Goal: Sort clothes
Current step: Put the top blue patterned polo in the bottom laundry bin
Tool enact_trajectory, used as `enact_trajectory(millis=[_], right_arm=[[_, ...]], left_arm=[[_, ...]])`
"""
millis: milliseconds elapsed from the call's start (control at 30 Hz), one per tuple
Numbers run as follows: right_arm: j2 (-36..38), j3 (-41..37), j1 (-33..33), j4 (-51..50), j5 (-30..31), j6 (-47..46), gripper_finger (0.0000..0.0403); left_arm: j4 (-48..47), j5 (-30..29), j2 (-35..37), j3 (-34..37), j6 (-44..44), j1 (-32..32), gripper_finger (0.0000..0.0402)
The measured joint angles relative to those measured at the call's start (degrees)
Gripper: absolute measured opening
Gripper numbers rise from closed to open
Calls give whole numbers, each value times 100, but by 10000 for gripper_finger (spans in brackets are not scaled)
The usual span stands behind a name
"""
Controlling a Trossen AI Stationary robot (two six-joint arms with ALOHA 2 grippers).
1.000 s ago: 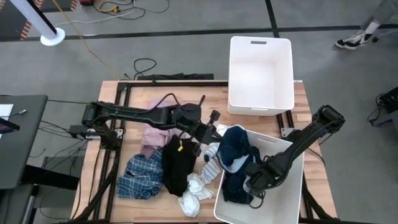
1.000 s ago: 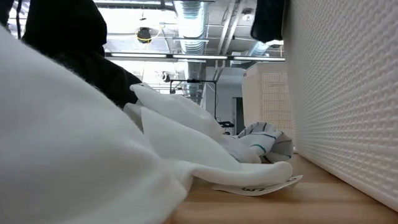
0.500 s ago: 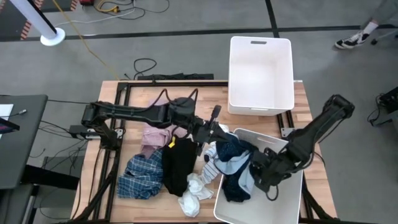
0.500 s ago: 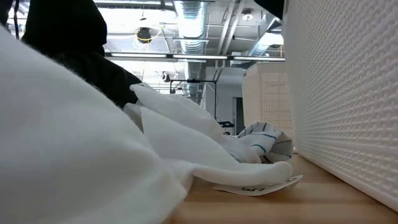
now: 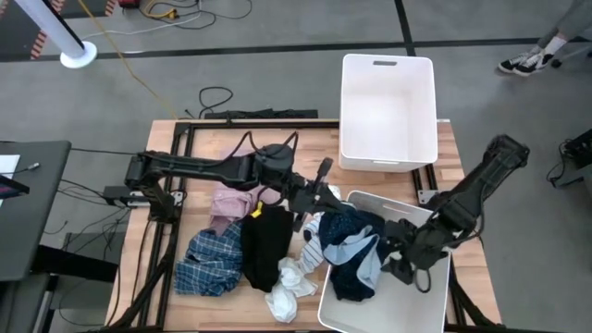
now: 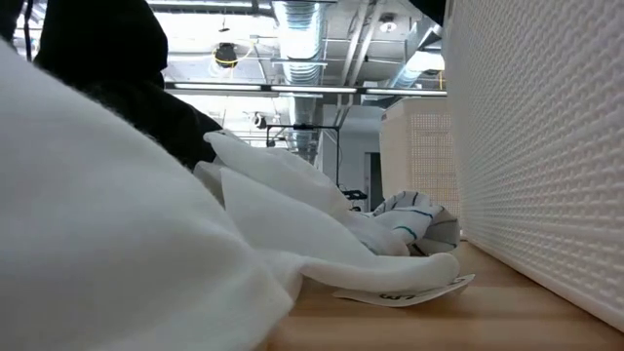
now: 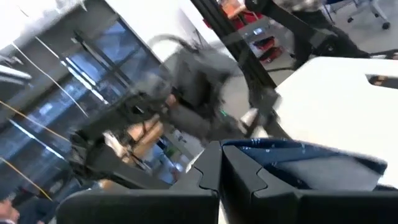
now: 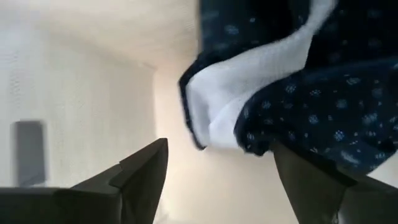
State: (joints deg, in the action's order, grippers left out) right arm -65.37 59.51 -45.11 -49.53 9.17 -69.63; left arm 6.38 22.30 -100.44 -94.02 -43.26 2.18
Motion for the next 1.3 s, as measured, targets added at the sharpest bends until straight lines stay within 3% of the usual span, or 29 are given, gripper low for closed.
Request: enact_trajectory(millis=[233, 433, 700, 900, 1133, 1300], right_arm=[[530, 0, -525, 31, 119, -263, 306], [989, 0, -657, -107, 1457, 166, 305], [967, 0, -371, 336, 3297, 2116, 305], [616, 0, 211, 1335, 3344, 4018, 305], [168, 0, 894, 931, 3256, 4005, 304], [-128, 0, 1121, 1849, 2731, 4869, 295]], left_arm=[[171, 209, -123, 0, 325, -72, 0], [589, 416, -372, -6, 435, -54, 0], [759, 474, -653, -151, 502, -50, 0], [377, 592, -932, -679, 480, -50, 0], [370, 752, -945, -763, 467, -48, 0], [337, 754, -945, -763, 452, -48, 0]])
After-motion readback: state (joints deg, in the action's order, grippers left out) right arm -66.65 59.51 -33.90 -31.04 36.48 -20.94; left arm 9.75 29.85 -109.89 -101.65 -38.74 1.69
